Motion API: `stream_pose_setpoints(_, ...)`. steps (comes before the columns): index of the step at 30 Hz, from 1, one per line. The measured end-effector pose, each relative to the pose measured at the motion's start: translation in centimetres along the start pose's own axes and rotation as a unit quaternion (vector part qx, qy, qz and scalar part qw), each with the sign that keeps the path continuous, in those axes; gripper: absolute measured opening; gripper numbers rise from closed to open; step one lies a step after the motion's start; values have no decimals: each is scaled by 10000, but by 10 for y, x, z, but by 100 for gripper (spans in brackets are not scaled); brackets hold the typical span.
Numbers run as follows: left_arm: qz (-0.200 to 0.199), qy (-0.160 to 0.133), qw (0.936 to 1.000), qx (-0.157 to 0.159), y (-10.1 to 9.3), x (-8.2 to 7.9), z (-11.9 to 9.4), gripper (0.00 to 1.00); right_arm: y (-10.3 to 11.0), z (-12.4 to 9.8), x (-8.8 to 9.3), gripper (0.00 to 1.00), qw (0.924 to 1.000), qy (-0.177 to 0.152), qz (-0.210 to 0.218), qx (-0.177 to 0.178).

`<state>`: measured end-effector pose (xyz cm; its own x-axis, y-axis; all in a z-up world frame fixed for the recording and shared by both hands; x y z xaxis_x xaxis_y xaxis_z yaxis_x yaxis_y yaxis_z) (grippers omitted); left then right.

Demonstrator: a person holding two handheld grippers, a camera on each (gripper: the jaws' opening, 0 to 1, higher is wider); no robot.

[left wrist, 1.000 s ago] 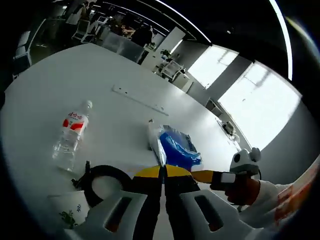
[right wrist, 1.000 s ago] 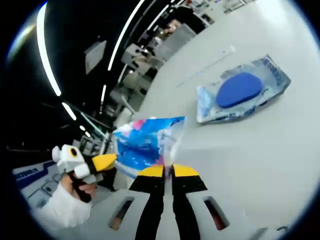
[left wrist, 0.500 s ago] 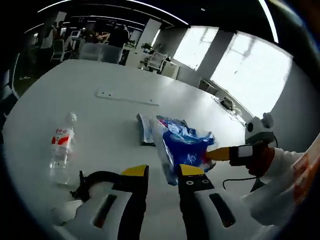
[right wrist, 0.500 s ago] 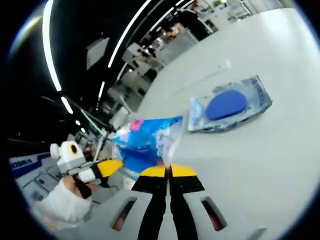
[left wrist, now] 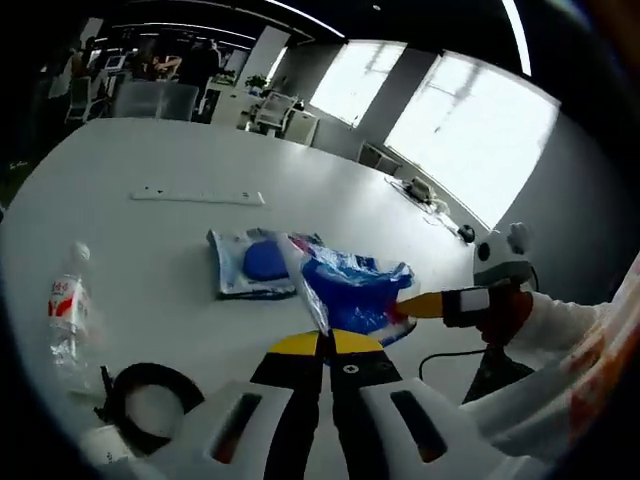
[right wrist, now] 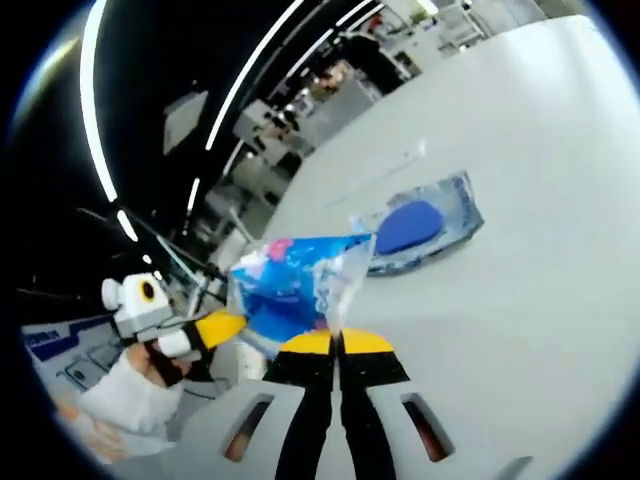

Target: Arrange the tabletop items into an orderly group along one side of the table until the central work area is clear of visible clutter.

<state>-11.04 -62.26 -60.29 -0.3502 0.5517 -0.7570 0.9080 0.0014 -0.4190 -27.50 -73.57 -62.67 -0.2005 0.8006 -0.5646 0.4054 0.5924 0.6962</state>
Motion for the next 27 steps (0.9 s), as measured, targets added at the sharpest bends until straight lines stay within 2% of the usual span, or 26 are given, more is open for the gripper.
stream_pose_setpoints(6, 465, 298, 9979, 339, -23, -10, 35, 0, -26, -22, -20, 0, 9995, -142, -80, 273)
stream_pose_setpoints(12, 854, 627, 9922, 665, -47, -19, 69, 0, -49, -46, -39, 0, 9977, -296, -175, 582)
stream_pose_setpoints(17, 902, 693, 9896, 881, -61, -29, 92, 0, -64, -63, -51, 0, 9957, -474, -120, 783)
stream_pose_setpoints(22, 865, 719, 9878, 1078, -75, -36, 113, 0, -75, -80, -66, 0, 9935, -552, -325, 946)
stream_pose_setpoints(27, 883, 736, 9866, 1158, -82, -42, 126, 0, -80, -84, -81, 0, 9913, -607, -491, 1062)
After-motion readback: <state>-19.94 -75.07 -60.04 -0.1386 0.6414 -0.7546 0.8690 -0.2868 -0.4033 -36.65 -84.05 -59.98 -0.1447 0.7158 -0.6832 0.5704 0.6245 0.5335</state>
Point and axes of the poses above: the point that each gripper's makers call its tool centre point, and the gripper's own axes: z roughly forward along the fingers, y roughly to its left, x roughly out of its underside, the point moved 7 cm from there along -z, roughly backward along the fingers, and after that the axes turned 2 degrees about -y, right-handed, at the moved point
